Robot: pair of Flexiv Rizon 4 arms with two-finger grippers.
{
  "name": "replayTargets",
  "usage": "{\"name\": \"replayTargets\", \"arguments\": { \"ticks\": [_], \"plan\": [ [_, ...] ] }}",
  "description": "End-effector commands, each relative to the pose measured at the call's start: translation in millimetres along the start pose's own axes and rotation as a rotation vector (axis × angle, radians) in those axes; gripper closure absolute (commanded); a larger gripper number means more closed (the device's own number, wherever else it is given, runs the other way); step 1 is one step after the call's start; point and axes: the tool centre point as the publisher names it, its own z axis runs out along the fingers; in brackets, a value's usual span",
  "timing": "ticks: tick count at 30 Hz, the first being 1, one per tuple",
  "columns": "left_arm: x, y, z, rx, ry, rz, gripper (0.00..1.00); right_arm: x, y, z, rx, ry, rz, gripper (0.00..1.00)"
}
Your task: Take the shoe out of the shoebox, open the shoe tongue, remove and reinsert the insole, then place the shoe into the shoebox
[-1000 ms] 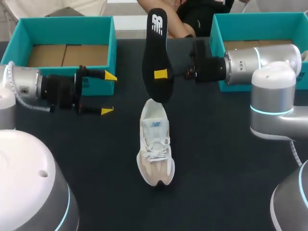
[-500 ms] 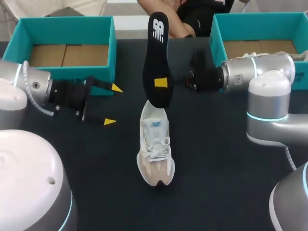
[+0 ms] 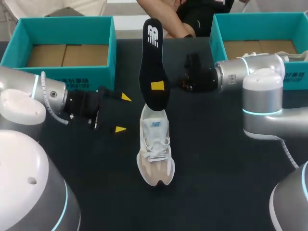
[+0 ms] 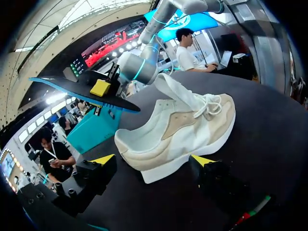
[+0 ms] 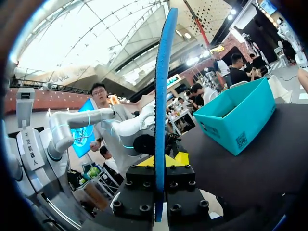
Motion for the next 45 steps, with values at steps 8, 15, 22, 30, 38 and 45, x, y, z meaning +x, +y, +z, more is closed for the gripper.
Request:
{"name": "replayTargets", "arguments": {
  "ticks": [8, 15, 22, 30, 38, 45],
  "plan": [
    [-9.4, 0, 10, -0.083, -0.007, -0.066, 0.0, -14.8, -20.0, 14, 0.039, 0.029, -0.044, 1.0],
    [-9.1, -8, 15, -0.079, -0.013, -0.084, 0.0, -20.1, -34.6, 17, 0.022, 0.035, -0.06, 1.0],
    [-7.2, -11, 20, -0.091, -0.017, -0.081, 0.0, -24.8, -48.9, 20, 0.022, 0.029, -0.038, 1.0],
    [-7.2, -11, 20, -0.091, -0.017, -0.081, 0.0, -24.8, -48.9, 20, 0.022, 0.029, -0.038, 1.0],
    [-7.2, -11, 20, -0.091, -0.017, -0.081, 0.0, -23.7, -53.5, 19, 0.017, 0.028, -0.037, 1.0],
    [-7.2, -11, 20, -0.091, -0.017, -0.081, 0.0, -23.8, -71.2, 17, 0.013, 0.024, 0.004, 1.0]
  ]
}}
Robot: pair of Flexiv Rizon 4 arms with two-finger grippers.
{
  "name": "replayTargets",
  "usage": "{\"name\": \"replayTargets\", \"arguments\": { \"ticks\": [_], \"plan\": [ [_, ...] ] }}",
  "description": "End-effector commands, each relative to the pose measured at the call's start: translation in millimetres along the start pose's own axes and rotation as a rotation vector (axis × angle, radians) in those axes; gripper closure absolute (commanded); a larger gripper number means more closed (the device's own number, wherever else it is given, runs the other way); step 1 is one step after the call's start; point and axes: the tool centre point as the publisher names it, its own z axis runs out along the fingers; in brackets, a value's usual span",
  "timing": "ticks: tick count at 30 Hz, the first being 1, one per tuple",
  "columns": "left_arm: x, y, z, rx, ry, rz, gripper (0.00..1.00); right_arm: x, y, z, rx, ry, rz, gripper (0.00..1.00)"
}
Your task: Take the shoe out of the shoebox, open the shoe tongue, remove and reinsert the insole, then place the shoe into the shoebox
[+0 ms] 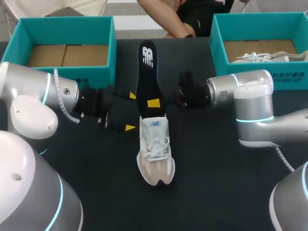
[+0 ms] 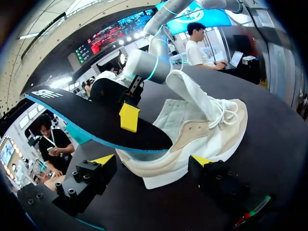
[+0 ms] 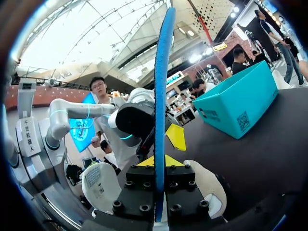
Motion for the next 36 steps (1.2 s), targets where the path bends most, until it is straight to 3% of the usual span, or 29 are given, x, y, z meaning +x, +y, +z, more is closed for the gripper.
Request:
{"name": "replayTargets", "arguments": {
  "ticks": [1, 19, 28, 36],
  "plan": [
    [0.1, 0, 0, -0.002, 0.001, 0.0, 0.0, 0.9, -11.9, 2, -0.01, -0.003, 0.014, 1.0],
    [0.1, 0, 0, -0.002, 0.001, 0.0, 0.0, 15.2, -54.9, 5, 0.01, -0.043, 0.154, 1.0],
    [0.1, 0, 0, -0.002, 0.001, 0.0, 0.0, 17.9, -59.5, 6, 0.014, -0.064, 0.174, 1.0],
    [0.1, 0, 0, -0.002, 0.001, 0.0, 0.0, 19.9, -52.0, 6, 0.01, -0.071, 0.137, 1.0]
  ]
}}
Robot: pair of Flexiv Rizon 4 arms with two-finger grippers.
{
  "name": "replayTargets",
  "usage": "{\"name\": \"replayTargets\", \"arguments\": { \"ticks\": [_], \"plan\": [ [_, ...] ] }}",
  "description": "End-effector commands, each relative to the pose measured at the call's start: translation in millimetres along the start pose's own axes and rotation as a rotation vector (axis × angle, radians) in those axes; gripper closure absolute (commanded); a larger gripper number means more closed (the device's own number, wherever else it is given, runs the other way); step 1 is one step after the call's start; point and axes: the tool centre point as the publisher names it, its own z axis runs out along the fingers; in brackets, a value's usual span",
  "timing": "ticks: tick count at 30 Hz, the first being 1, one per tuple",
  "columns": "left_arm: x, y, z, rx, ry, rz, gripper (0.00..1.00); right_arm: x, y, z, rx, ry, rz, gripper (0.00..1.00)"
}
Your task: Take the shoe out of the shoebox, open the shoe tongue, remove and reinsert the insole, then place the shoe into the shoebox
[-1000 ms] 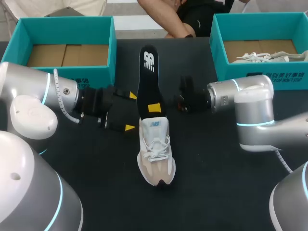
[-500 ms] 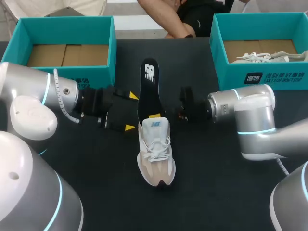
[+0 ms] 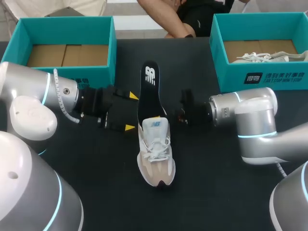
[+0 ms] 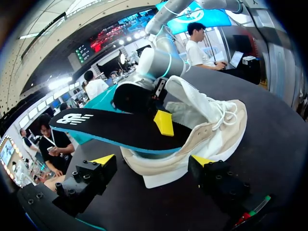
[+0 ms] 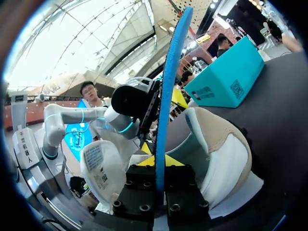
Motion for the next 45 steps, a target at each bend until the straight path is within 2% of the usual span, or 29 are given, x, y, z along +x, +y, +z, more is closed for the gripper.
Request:
{"name": "replayTargets", "arguments": {
  "ticks": [1, 2, 3, 11, 15, 23, 24, 26, 29, 34, 39, 45],
  "plan": [
    [0.1, 0, 0, -0.002, 0.001, 0.001, 0.0, 4.1, -0.8, 1, 0.001, -0.01, -0.016, 1.0],
    [0.1, 0, 0, -0.002, 0.001, 0.001, 0.0, 5.0, 0.9, 2, -0.001, -0.013, -0.023, 0.98],
    [0.1, 0, 0, -0.002, 0.001, 0.001, 0.0, 5.5, 2.3, 2, -0.002, -0.012, -0.028, 0.84],
    [0.1, 0, 0, -0.002, 0.001, 0.001, 0.0, 10.8, 13.0, 0, -0.005, -0.028, -0.075, 0.74],
    [0.1, 0, 0, -0.002, 0.001, 0.001, 0.0, 10.9, 22.2, -1, 0.004, -0.032, -0.099, 0.73],
    [0.1, 0, 0, -0.002, 0.001, 0.001, 0.0, 3.4, 48.2, -5, 0.043, -0.029, -0.149, 0.76],
    [0.1, 0, 0, -0.002, 0.001, 0.001, 0.0, 2.0, 50.5, -5, 0.048, -0.025, -0.15, 0.8],
    [0.1, 0, 0, -0.002, 0.001, 0.001, 0.0, -1.1, 52.0, -6, 0.071, -0.023, -0.136, 1.0],
    [0.1, 0, 0, -0.002, 0.001, 0.001, 0.0, -4.3, 47.6, -5, 0.108, -0.015, -0.097, 1.0],
    [0.1, 0, 0, -0.002, 0.001, 0.001, 0.0, -2.0, 30.4, -6, 0.118, -0.025, -0.042, 1.0],
    [0.1, 0, 0, -0.002, 0.001, 0.001, 0.0, 6.5, 7.2, -6, 0.097, -0.026, 0.012, 1.0],
    [0.1, 0, 0, -0.002, 0.001, 0.001, 0.0, 15.0, -11.2, -2, 0.091, -0.035, 0.066, 1.0]
  ]
}}
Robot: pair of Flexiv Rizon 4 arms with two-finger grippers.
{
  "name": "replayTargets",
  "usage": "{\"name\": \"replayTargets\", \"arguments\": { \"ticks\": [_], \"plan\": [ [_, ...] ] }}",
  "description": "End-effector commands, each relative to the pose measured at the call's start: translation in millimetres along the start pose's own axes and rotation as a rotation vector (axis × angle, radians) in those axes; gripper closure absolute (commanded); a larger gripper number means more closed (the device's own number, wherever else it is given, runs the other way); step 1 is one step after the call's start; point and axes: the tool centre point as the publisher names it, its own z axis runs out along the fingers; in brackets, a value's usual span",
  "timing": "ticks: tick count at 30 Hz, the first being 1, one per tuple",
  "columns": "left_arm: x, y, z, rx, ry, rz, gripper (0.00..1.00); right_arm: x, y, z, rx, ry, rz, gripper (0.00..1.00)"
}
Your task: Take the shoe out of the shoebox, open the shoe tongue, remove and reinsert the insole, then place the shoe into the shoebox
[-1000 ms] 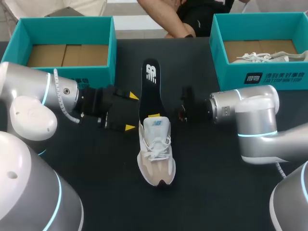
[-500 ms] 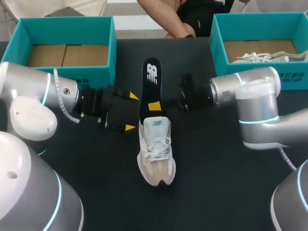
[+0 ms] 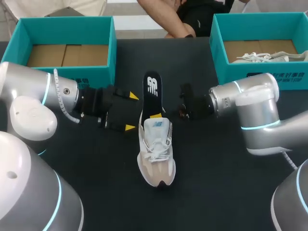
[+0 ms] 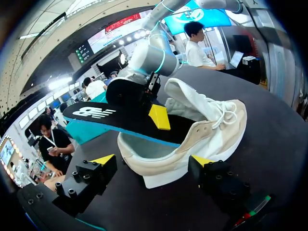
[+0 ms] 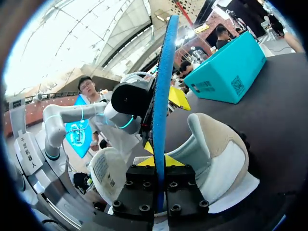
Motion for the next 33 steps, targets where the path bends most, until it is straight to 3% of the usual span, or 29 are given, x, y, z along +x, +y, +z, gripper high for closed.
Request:
{"name": "replayTargets", "arguments": {
  "ticks": [1, 7, 8, 12, 19, 21, 23, 33],
  "plan": [
    [0.3, -1, 0, -0.003, 0.001, 0.001, 0.0, 8.6, -13.3, 7, 0.0, -0.023, 0.027, 1.0],
    [0.3, -1, 0, -0.003, 0.001, 0.001, 0.0, 10.2, -8.6, 7, 0.012, -0.036, 0.017, 1.0],
    [0.3, -1, 0, -0.003, 0.001, 0.001, 0.0, 10.5, -5.3, 6, 0.009, -0.04, 0.005, 0.87],
    [0.3, -1, 0, -0.003, 0.001, 0.001, 0.0, 9.1, 9.0, 3, 0.023, -0.049, -0.028, 0.78],
    [0.3, -1, 0, -0.003, 0.001, 0.001, 0.0, -2.2, 31.2, -5, 0.039, -0.051, -0.084, 0.81],
    [0.3, -1, 0, -0.003, 0.001, 0.001, 0.0, -5.5, 34.4, -5, 0.06, -0.043, -0.079, 0.88],
    [0.3, -1, 0, -0.003, 0.001, 0.001, 0.0, -8.3, 32.6, -6, 0.07, -0.039, -0.063, 1.0],
    [0.3, -1, 0, -0.003, 0.001, 0.001, 0.0, 1.8, -9.7, 5, 0.101, -0.026, 0.081, 1.0]
  ]
}}
